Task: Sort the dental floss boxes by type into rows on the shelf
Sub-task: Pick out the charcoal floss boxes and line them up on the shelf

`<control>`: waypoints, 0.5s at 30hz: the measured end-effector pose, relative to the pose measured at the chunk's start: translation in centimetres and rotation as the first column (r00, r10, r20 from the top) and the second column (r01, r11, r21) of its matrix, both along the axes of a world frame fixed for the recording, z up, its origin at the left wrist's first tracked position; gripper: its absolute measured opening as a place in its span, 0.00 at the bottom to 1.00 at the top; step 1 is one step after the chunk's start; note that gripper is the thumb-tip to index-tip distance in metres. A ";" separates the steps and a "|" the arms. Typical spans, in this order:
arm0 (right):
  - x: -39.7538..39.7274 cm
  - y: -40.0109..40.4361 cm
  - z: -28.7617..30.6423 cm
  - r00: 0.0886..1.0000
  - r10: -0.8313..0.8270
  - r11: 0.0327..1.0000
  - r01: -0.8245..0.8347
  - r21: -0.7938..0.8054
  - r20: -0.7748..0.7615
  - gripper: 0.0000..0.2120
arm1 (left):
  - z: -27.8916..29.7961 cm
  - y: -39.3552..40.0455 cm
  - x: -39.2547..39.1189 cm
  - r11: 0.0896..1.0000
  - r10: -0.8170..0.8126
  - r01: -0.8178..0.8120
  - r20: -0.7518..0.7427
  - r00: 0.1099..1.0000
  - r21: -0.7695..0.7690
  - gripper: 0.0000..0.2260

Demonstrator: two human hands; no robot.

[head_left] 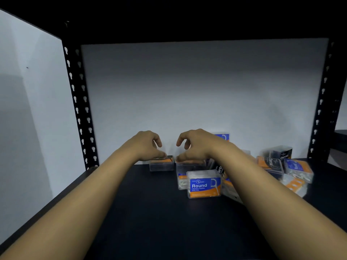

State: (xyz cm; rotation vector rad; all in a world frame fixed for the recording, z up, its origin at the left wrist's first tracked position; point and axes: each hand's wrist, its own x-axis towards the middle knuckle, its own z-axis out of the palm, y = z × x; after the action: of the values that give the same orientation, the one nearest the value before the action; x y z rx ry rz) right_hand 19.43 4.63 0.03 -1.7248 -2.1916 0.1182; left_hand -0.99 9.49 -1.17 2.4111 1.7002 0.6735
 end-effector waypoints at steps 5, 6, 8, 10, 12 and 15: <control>0.0 0.2 -1.1 1.000 -0.010 1.000 0.010 -0.009 0.019 0.29 | -2.3 1.9 -1.2 0.999 -0.035 0.035 -0.008 0.999 -0.002 0.19; 0.1 0.0 -1.2 0.999 -0.017 1.000 0.017 0.002 0.047 0.30 | -2.6 2.0 -1.4 0.999 -0.046 0.046 -0.028 0.999 -0.001 0.20; 0.2 -0.3 -1.6 0.997 -0.019 0.999 0.016 0.033 0.075 0.33 | -3.2 2.4 -1.7 0.998 -0.063 0.064 -0.048 0.997 0.008 0.23; 0.3 -0.7 -2.0 0.997 -0.009 0.998 0.004 0.058 0.080 0.34 | -3.8 2.5 -1.7 0.997 -0.075 0.075 -0.108 0.991 0.000 0.28; 0.4 -0.8 -2.5 0.995 -0.015 0.998 0.009 0.062 0.094 0.36 | -4.4 2.6 -1.6 0.995 -0.096 0.091 -0.182 0.979 -0.036 0.32; 0.3 -0.6 -3.0 0.992 -0.042 0.999 0.039 0.026 0.116 0.38 | -5.3 2.5 -1.4 0.989 -0.124 0.102 -0.235 0.964 -0.104 0.34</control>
State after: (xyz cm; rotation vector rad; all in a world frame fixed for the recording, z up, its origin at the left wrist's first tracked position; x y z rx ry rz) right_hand 19.77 4.08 -2.98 -1.8043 -2.2286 -0.0191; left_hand -2.41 11.99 -6.48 2.5881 1.6173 0.2902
